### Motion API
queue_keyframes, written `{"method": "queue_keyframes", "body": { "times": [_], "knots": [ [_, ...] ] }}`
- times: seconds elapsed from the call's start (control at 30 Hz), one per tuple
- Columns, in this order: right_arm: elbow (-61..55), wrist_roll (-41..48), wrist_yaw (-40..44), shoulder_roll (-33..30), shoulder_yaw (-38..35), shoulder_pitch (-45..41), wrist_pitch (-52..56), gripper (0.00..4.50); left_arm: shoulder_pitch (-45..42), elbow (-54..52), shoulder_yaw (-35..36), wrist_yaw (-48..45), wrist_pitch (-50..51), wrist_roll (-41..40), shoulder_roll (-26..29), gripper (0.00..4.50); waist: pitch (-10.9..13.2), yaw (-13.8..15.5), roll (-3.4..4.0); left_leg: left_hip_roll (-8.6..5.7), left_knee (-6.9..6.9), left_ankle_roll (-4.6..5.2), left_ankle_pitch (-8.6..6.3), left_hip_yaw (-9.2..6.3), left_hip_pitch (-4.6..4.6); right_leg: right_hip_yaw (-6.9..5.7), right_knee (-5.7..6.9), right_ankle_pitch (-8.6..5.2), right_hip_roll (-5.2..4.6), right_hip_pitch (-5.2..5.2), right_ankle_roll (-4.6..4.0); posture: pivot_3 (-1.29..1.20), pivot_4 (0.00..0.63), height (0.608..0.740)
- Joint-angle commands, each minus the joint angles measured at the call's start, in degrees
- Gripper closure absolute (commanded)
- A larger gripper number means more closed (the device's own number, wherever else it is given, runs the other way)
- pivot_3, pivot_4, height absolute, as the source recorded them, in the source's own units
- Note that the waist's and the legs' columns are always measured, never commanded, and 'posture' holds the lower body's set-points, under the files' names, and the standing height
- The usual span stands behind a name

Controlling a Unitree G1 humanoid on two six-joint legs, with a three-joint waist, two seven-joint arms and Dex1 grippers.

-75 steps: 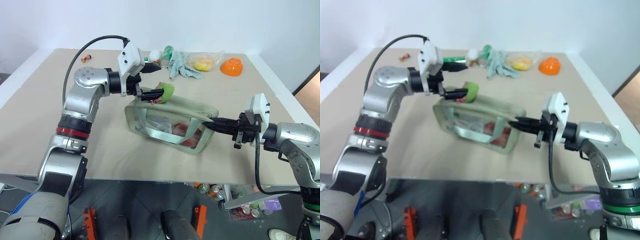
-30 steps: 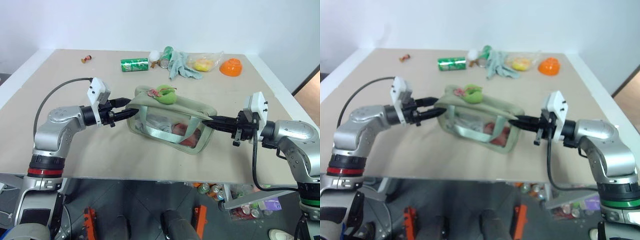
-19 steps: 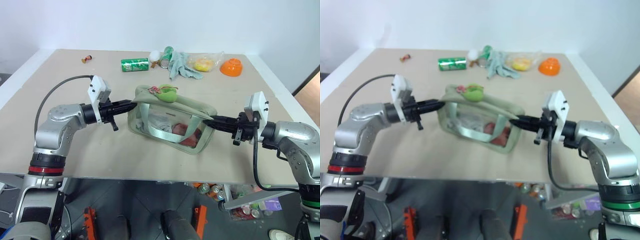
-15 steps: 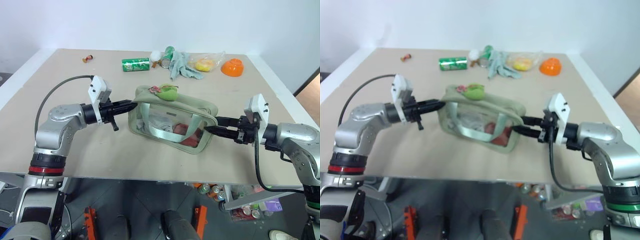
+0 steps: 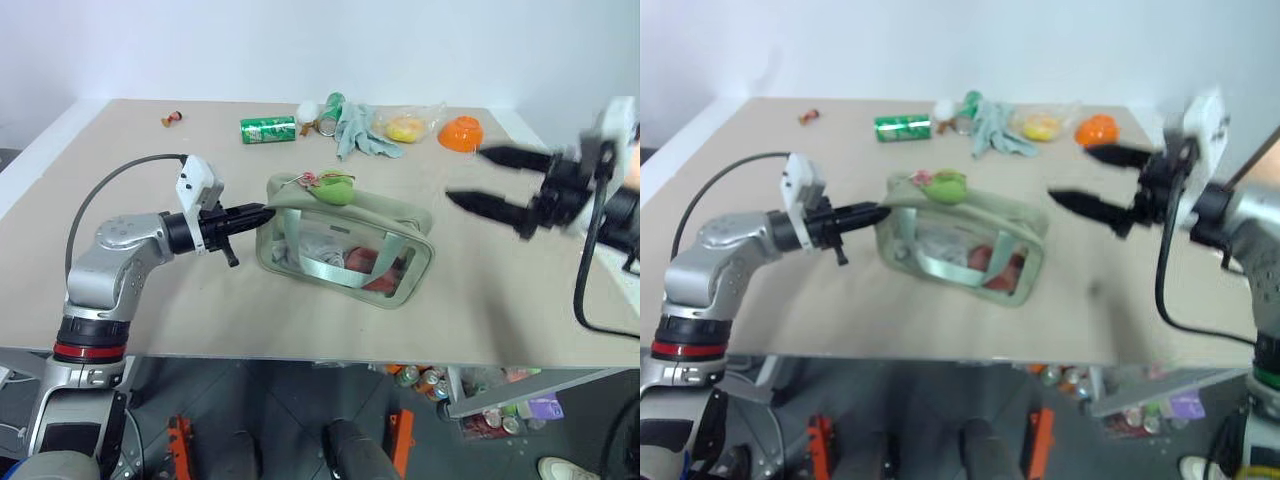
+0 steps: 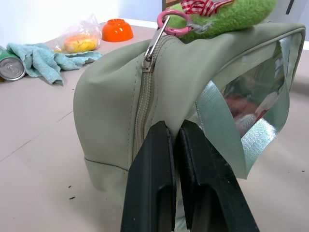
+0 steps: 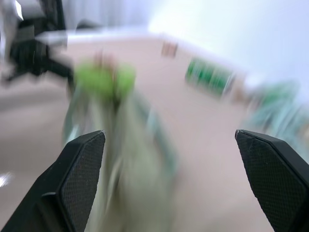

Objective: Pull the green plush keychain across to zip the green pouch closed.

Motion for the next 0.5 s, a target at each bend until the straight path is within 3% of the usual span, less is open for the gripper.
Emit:
{"method": "queue_keyframes", "body": {
  "times": [0.03, 0.2, 0.5],
  "knots": [
    [-2.81, -3.37, -1.06, 4.95, 8.47, -4.32, -2.98, 0.02, 0.33, -2.58, -0.46, 0.12, 0.22, -1.13, -0.57, 4.5, 0.0, 0.04, 0.0, 0.0, -0.02, 0.0, 0.0, -0.03, -0.01, -0.02, 0.0, -0.01, 0.0, 0.0, -0.01, 0.0, 0.15, 0.74],
    [-3.19, -5.92, -1.54, 12.16, 16.13, -9.32, -3.46, 0.02, 0.63, -3.14, -0.64, 0.77, 0.2, -1.32, -1.1, 4.5, 0.01, 0.56, 0.01, -0.08, -0.01, 0.0, 0.0, -0.04, -0.4, -0.05, -0.01, -0.08, -0.16, -0.24, 0.1, 0.0, 0.15, 0.74],
    [0.96, -10.37, 0.45, 14.98, 18.62, -9.62, -7.38, 0.02, 1.34, -3.92, -0.63, 1.77, 0.28, -1.75, -1.08, 4.5, 0.01, 0.85, 0.01, -0.19, 0.03, 0.0, -0.04, -0.26, -0.78, -0.33, -0.13, -0.1, -0.38, -0.39, 0.14, 0.0, 0.15, 0.74]
  ]
}}
